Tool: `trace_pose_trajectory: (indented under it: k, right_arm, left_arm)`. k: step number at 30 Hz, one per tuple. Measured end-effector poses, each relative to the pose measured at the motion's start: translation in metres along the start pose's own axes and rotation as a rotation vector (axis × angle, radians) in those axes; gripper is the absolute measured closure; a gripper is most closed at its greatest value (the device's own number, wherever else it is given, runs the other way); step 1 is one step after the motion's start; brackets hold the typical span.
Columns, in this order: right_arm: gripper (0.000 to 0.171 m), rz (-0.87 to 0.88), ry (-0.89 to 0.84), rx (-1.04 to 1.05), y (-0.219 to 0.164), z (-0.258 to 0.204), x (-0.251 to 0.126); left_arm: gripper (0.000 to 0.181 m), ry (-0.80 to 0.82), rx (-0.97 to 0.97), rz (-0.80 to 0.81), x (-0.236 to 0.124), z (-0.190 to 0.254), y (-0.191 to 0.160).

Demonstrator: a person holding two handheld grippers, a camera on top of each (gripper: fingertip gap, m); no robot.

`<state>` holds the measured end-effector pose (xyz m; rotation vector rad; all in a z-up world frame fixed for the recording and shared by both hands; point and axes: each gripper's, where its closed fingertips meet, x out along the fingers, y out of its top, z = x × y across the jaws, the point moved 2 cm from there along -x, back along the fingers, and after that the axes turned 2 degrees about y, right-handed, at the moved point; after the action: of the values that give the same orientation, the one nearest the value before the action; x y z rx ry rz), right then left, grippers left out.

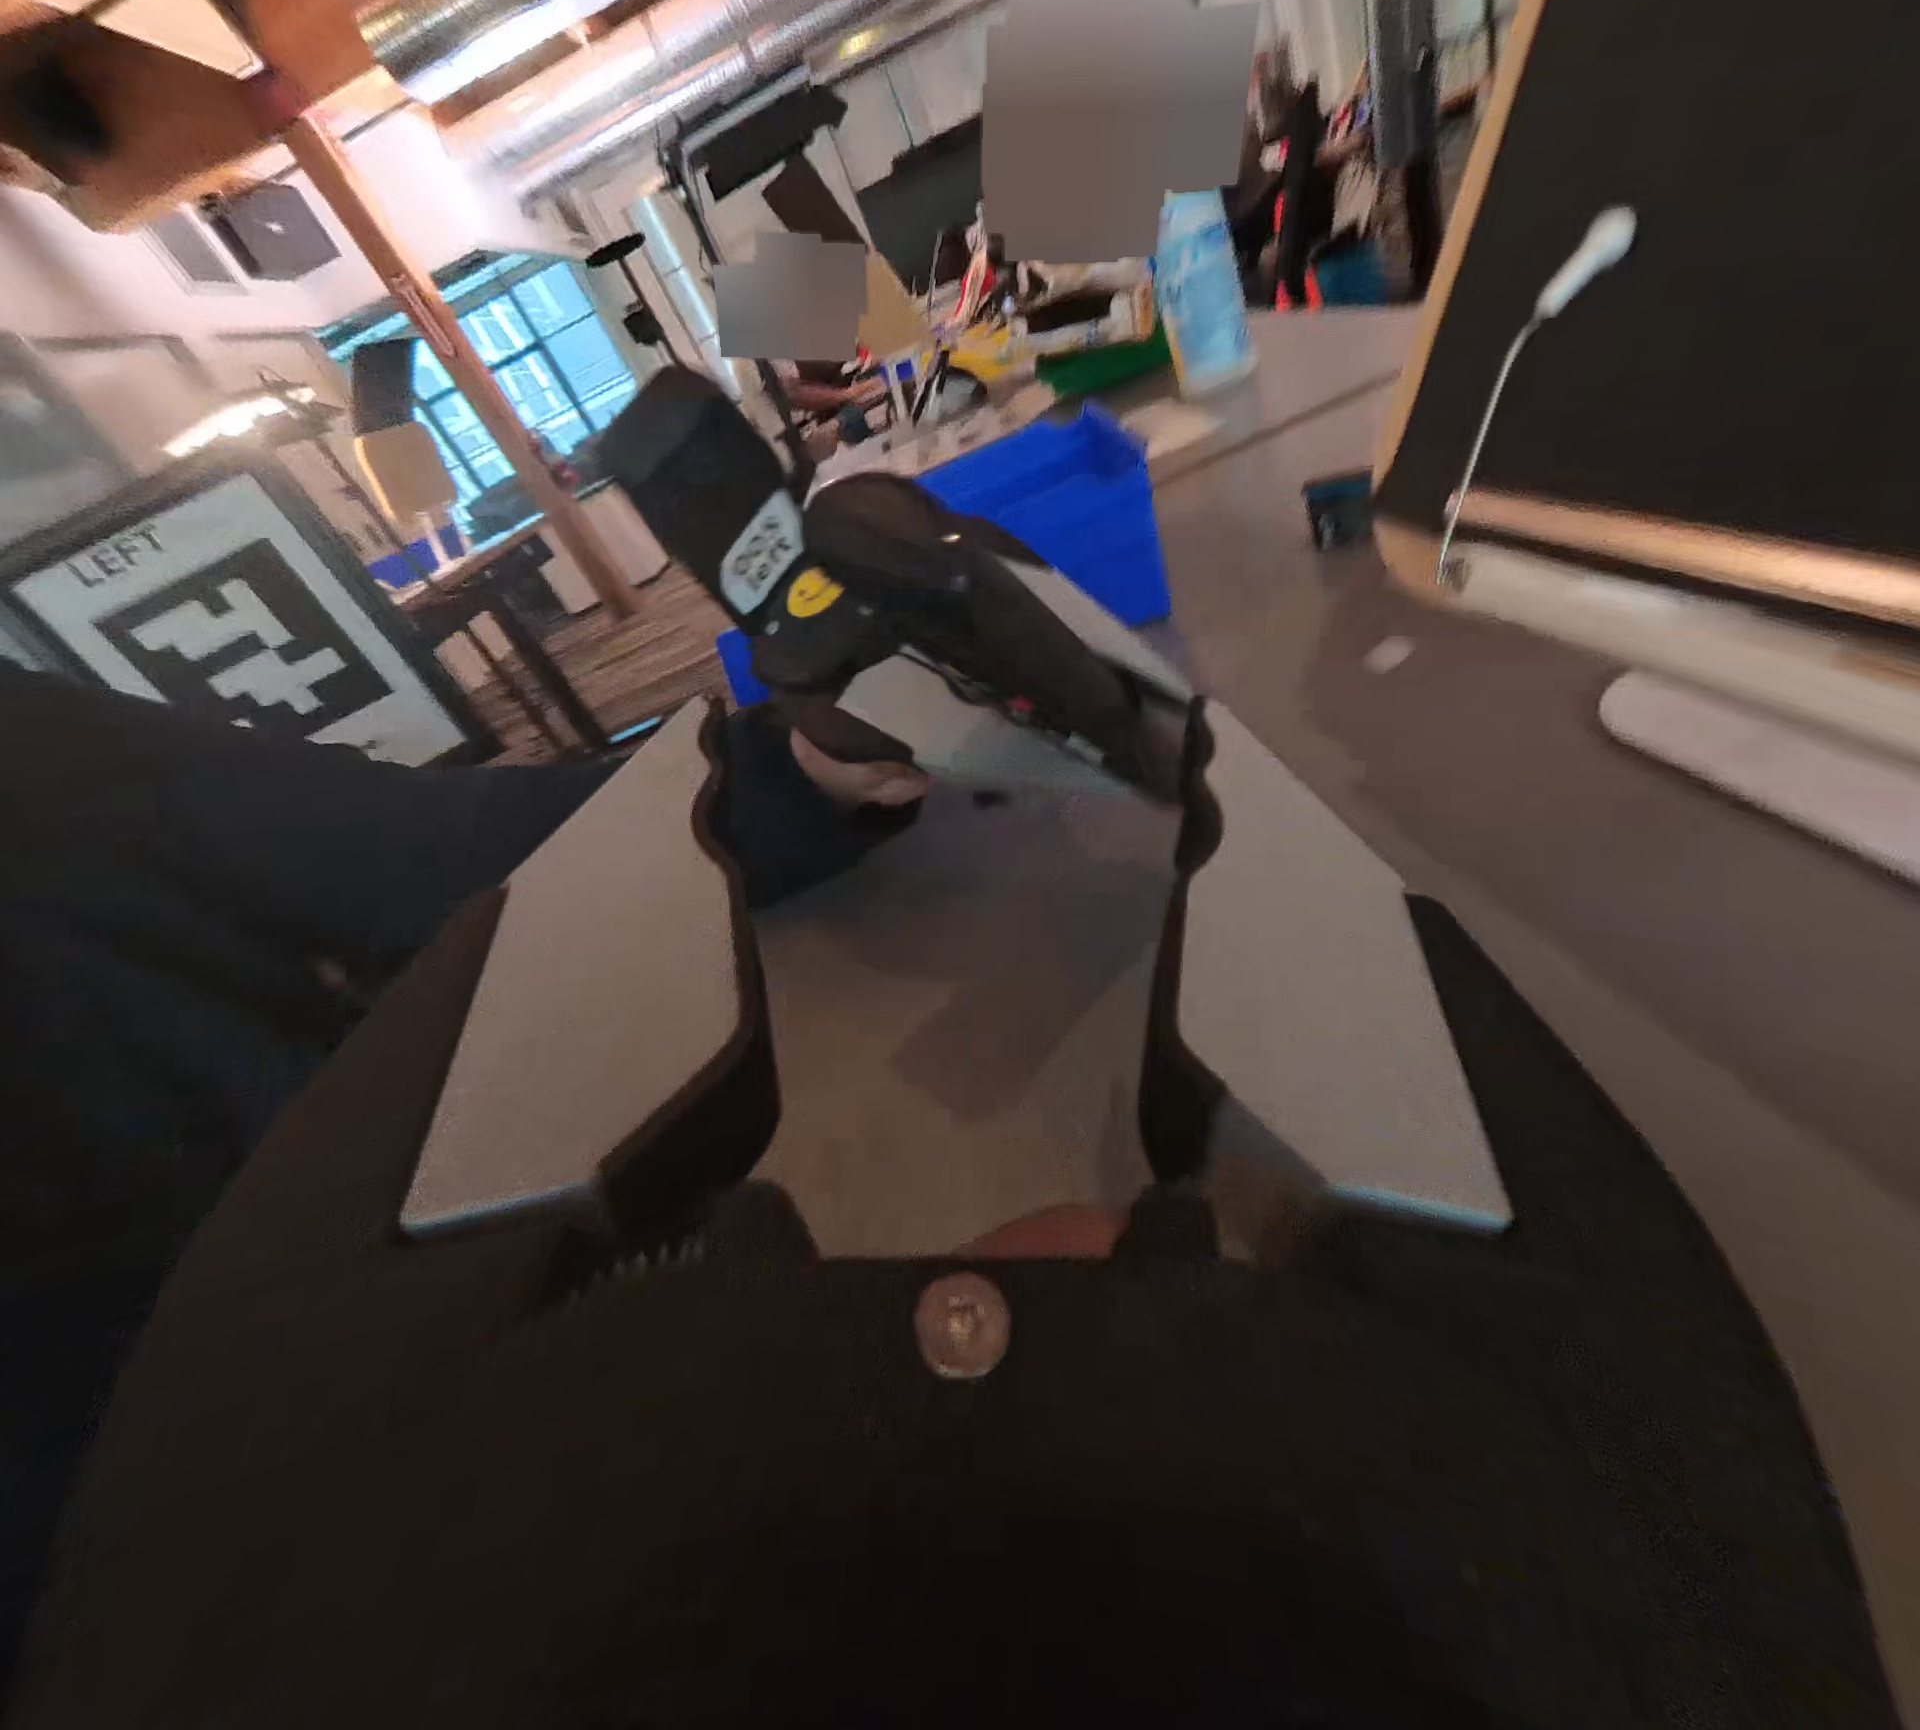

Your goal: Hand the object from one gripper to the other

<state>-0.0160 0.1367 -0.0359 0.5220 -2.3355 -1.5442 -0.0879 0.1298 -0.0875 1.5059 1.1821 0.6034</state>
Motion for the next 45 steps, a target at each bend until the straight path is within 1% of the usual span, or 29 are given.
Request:
trace_pose_trajectory:
  k: [1, 3, 6, 7, 8, 10, 12, 13, 15, 16, 18, 19, 21, 23, 25, 27, 28, 29, 30, 31, 34, 37, 41, 43, 45]
  right_arm:
    - [0.093, 0.012, -0.008, -0.039, 0.002, -0.002, 0.0]
    - [0.096, -0.02, -0.031, -0.089, -0.003, -0.003, 0.007]
    - [0.107, -0.063, -0.059, -0.16, -0.014, -0.002, 0.022]
    - [0.12, -0.07, -0.045, -0.175, -0.017, -0.004, 0.025]
    - [0.148, -0.086, -0.015, -0.194, -0.021, -0.008, 0.028]
    - [0.15, -0.113, -0.033, -0.214, -0.024, -0.007, 0.03]
    - [0.151, -0.091, -0.108, -0.292, -0.018, -0.003, 0.027]
    - [0.151, -0.057, -0.161, -0.339, -0.011, -0.001, 0.023]
    - [0.151, -0.013, -0.332, -0.502, 0.004, 0.005, 0.012]
    - [0.151, -0.048, -0.438, -0.633, 0.006, 0.008, 0.007]
    - [0.151, -0.192, -0.653, -0.918, 0.001, 0.018, 0.004]
    - [0.151, -0.269, -0.733, -1.036, -0.004, 0.024, 0.004]
    - [0.151, -0.403, -0.832, -1.209, -0.016, 0.036, 0.007]
    - [0.151, -0.518, -0.908, -1.395, -0.02, 0.043, 0.009]
    - [0.151, -0.582, -0.973, -1.601, -0.021, 0.043, 0.013]
    - [0.151, -0.597, -0.967, -1.776, -0.026, 0.035, 0.022]
    - [0.151, -0.593, -0.949, -1.841, -0.03, 0.031, 0.026]
    - [0.151, -0.588, -0.93, -1.887, -0.034, 0.027, 0.029]
    - [0.151, -0.581, -0.925, -1.913, -0.036, 0.025, 0.03]
    - [0.152, -0.584, -0.924, -1.922, -0.037, 0.025, 0.029]
    - [0.151, -0.607, -0.933, -1.908, -0.04, 0.03, 0.028]
    - [0.151, -0.612, -0.914, -1.906, -0.043, 0.031, 0.03]
    - [0.151, -0.632, -0.912, -1.999, -0.048, 0.032, 0.035]
    - [0.15, -0.589, -0.929, -2.052, -0.046, 0.03, 0.035]
    - [0.145, -0.52, -0.95, -2.053, -0.042, 0.027, 0.033]
  left_arm:
    - [0.158, -0.094, -0.128, 0.008, 0.0, 0.006, 0.001]
    - [0.157, -0.29, -0.319, 0.022, -0.003, 0.022, 0.005]
    - [0.157, -0.452, -0.45, -0.009, -0.004, 0.043, 0.007]
    - [0.157, -0.493, -0.463, -0.025, -0.004, 0.051, 0.007]
    - [0.157, -0.504, -0.459, -0.036, -0.003, 0.057, 0.005]
    - [0.157, -0.512, -0.437, -0.069, 0.0, 0.064, 0.002]
    - [0.153, -0.438, -0.427, -0.056, 0.004, 0.056, 0.0]
    - [0.145, -0.407, -0.434, -0.046, 0.004, 0.05, 0.0]
    - [0.119, -0.374, -0.49, -0.033, 0.002, 0.039, 0.0]
    - [0.117, -0.378, -0.52, -0.029, 0.0, 0.035, 0.001]
    - [0.107, -0.384, -0.584, -0.002, -0.004, 0.026, 0.004]
    - [0.105, -0.39, -0.623, 0.02, -0.007, 0.022, 0.007]
    - [0.097, -0.448, -0.708, 0.07, -0.014, 0.018, 0.014]
    - [0.094, -0.531, -0.811, 0.095, -0.021, 0.017, 0.019]
    - [0.095, -0.604, -0.902, 0.09, -0.022, 0.019, 0.018]
    - [0.104, -0.678, -0.951, 0.092, -0.023, 0.023, 0.018]
    - [0.114, -0.717, -0.96, 0.092, -0.025, 0.027, 0.019]
    - [0.129, -0.751, -0.96, 0.081, -0.026, 0.031, 0.018]
    - [0.137, -0.755, -0.955, 0.048, -0.024, 0.035, 0.014]
    - [0.141, -0.755, -0.94, 0.028, -0.022, 0.037, 0.011]
    - [0.141, -0.742, -0.948, 0.018, -0.018, 0.039, 0.008]
    - [0.14, -0.78, -0.964, -0.002, -0.017, 0.045, 0.006]
    - [0.144, -0.828, -0.934, -0.064, -0.012, 0.061, 0.0]
    - [0.147, -0.823, -0.904, -0.071, -0.012, 0.061, 0.0]
    - [0.151, -0.801, -0.868, -0.047, -0.013, 0.059, 0.003]
